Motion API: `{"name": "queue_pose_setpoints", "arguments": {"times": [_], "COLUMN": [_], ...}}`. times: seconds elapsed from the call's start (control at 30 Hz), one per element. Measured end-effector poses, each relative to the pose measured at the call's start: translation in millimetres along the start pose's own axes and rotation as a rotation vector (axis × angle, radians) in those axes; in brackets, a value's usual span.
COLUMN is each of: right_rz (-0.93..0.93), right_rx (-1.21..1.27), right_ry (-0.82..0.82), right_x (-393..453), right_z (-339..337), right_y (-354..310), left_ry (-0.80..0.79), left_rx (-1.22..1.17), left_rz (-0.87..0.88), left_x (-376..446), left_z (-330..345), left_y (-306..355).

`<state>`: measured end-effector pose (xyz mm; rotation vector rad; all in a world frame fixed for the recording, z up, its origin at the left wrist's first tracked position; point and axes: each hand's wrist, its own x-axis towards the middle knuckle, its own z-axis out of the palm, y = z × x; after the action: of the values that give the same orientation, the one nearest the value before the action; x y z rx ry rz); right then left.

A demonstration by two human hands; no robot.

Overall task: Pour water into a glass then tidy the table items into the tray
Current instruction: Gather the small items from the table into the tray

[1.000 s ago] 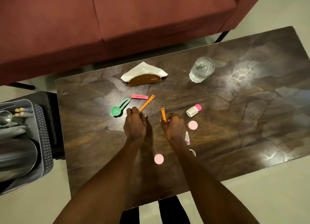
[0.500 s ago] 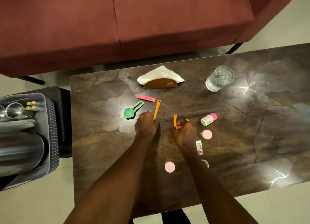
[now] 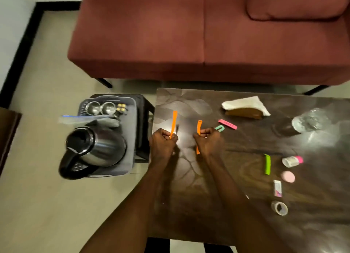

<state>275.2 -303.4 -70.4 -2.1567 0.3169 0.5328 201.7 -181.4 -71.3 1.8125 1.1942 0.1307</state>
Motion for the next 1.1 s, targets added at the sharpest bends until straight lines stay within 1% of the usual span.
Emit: {"name": "queue_pose_setpoints", "arguments": {"times": [0.1,0.23,0.33,0.43,0.5,0.7,0.83,0.97,1.03,1.1], "right_rz": [-0.053,-0.087,-0.104,-0.127,-0.131,-0.100,-0.100,-0.108,-0.110,-0.114], "right_rx": [-0.027,-0.067,-0.121,-0.182,-0.222,-0.256,-0.268,-0.259,-0.259,-0.261], "right_ry": [-0.065,-0.180,-0.203,-0.237,-0.255,-0.294,-0.301,-0.291,-0.300,-0.303], "right_x": [-12.0,-16.9,-10.9,-1.4,5.9,26.8,39.3,42.4,40.1,36.0], "right_z": [47.2,116.1,152.8,174.3,183.5,199.3,208.3,216.4,222.3,230.2], "right_y": [-40.2,-84.8,-104.4,-111.2,-112.7,-111.1,-106.7,-106.8,-109.4,-113.5], "left_ry": [0.110,0.165,0.164,0.141,0.117,0.001,0.034,0.013,0.011,0.034], "left_rx": [0.079,0.173,0.252,0.436,0.487,0.460,0.424,0.432,0.395,0.326], "left_rz": [0.009,0.013,-0.005,-0.026,-0.030,-0.050,-0.133,-0.107,-0.111,-0.150], "left_x": [28.5,73.1,98.3,113.9,123.7,145.7,158.8,163.3,162.3,160.1], "left_z": [-47.0,-91.7,-102.2,-98.7,-92.3,-71.4,-64.3,-63.7,-62.9,-63.7], "left_y": [-5.9,-23.0,-31.1,-31.6,-31.6,-37.4,-43.8,-53.4,-57.3,-60.8]}}
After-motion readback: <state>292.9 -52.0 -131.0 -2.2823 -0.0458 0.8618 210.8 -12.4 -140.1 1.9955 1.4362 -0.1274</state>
